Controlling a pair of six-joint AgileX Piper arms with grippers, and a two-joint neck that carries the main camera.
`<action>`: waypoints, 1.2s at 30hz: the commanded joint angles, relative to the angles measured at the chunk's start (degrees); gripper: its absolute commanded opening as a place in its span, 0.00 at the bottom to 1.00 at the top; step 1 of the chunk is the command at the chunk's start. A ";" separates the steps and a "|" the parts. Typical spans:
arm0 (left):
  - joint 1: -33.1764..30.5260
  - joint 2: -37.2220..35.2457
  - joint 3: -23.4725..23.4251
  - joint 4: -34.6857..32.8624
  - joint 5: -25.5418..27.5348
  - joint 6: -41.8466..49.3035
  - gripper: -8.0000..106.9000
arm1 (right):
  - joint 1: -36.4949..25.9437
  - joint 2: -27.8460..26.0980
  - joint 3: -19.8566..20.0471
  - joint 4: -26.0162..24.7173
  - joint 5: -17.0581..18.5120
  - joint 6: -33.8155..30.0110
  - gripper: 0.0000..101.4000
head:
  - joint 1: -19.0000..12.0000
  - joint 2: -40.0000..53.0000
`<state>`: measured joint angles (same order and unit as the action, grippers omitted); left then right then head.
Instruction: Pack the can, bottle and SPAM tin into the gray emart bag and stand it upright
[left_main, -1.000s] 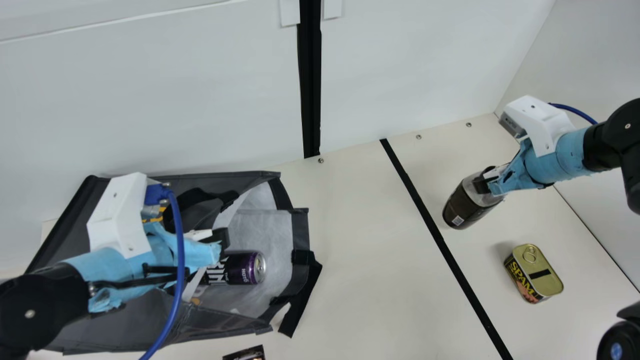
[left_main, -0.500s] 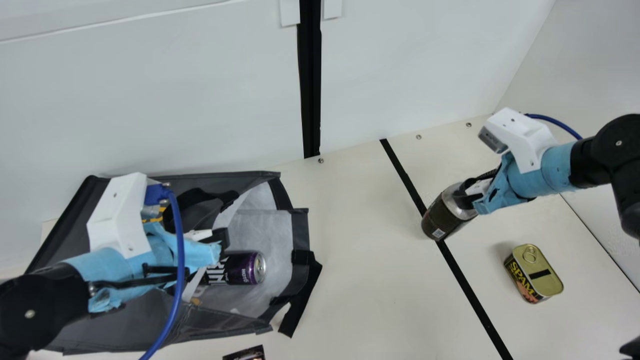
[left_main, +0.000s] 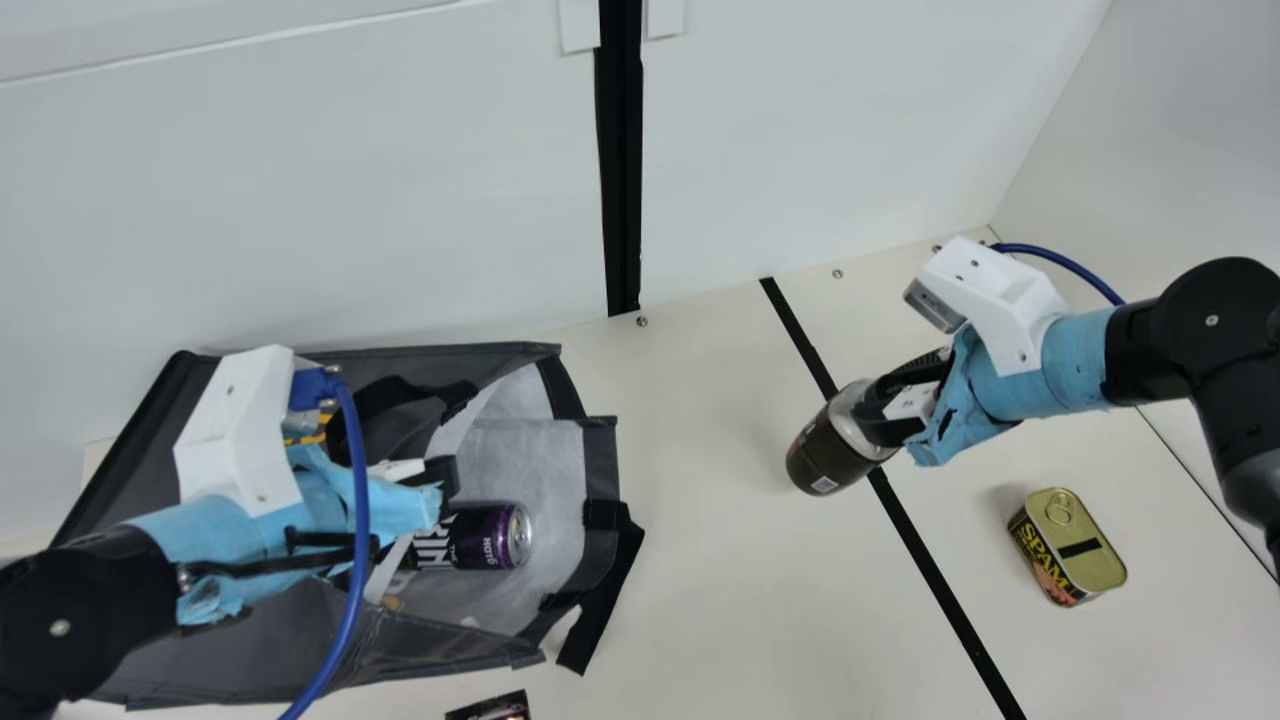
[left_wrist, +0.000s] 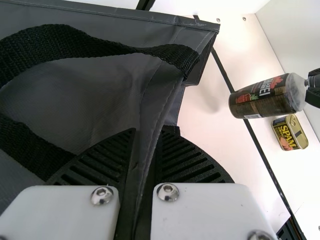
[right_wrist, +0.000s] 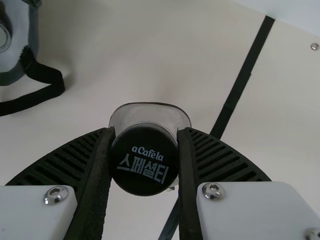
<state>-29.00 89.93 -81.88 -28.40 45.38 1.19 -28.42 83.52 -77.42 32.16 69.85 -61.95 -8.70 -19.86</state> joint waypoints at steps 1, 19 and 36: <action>0.00 0.00 0.00 0.00 0.00 0.00 0.00 | 0.59 -0.57 0.44 0.42 0.05 0.03 0.00 | -1.30 -0.14; 0.00 0.00 0.00 0.00 0.00 0.00 0.00 | 8.76 -6.81 5.28 11.95 0.05 5.19 0.00 | -1.30 -0.14; 0.00 0.00 0.00 0.00 0.00 0.00 0.00 | 18.61 -10.31 4.81 20.11 0.05 12.83 0.00 | -1.30 -0.14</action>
<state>-29.00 89.93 -81.88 -28.40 45.38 1.19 -10.36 73.26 -72.72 52.21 69.89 -49.28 -8.70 -19.95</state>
